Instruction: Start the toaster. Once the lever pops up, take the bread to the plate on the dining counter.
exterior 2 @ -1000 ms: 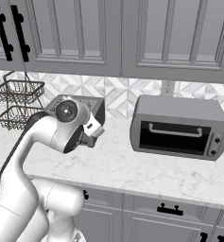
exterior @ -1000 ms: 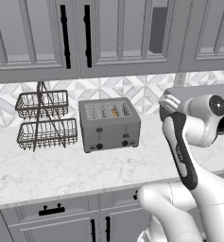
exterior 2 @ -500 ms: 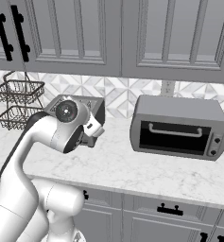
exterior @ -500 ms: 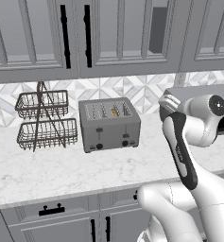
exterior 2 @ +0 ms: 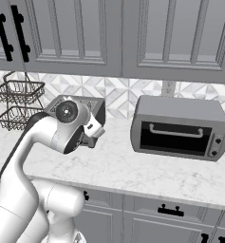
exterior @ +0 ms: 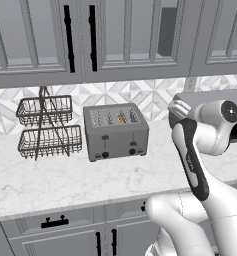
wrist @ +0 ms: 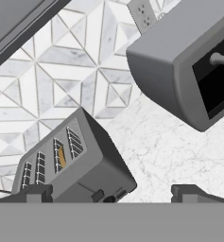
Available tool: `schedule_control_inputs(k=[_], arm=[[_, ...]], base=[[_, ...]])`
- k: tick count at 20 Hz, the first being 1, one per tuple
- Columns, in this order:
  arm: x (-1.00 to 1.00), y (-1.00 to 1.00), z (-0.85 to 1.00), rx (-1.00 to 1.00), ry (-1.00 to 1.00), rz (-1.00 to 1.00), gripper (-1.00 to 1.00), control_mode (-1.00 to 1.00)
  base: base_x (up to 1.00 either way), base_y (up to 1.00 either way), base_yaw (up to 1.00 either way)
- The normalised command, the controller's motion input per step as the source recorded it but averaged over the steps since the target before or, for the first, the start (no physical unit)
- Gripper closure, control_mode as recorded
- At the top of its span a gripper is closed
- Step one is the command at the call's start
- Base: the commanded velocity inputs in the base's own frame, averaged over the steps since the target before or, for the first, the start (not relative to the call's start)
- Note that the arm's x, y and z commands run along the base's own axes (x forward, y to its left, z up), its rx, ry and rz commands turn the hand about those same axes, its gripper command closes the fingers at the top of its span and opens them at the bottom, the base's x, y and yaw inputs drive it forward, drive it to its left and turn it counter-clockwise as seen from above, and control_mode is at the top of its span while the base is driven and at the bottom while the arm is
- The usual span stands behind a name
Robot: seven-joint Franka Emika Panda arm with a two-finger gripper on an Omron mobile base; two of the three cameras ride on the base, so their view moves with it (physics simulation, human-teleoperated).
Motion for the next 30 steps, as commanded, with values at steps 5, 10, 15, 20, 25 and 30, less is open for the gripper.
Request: schedule_control_inputs(k=[5, 10, 15, 20, 25, 30], arm=[[0.0, 0.0, 0.0, 0.0, 0.0, 0.0, -1.0, -1.0], [0.0, 0.0, 0.0, 0.0, 0.0, 0.0, -1.0, -1.0], [0.0, 0.0, 0.0, 0.0, 0.0, 0.0, -1.0, -1.0], [0.0, 0.0, 0.0, 0.0, 0.0, 0.0, -1.0, -1.0], [0.0, 0.0, 0.0, 0.0, 0.0, 0.0, -1.0, -1.0], [0.0, 0.0, 0.0, 0.0, 0.0, 0.0, -1.0, -1.0]], base=[[0.0, 0.0, 0.0], [0.0, 0.0, 0.0], [0.0, 0.0, 0.0], [0.0, 0.0, 0.0], [0.0, 0.0, 0.0], [0.0, 0.0, 0.0]])
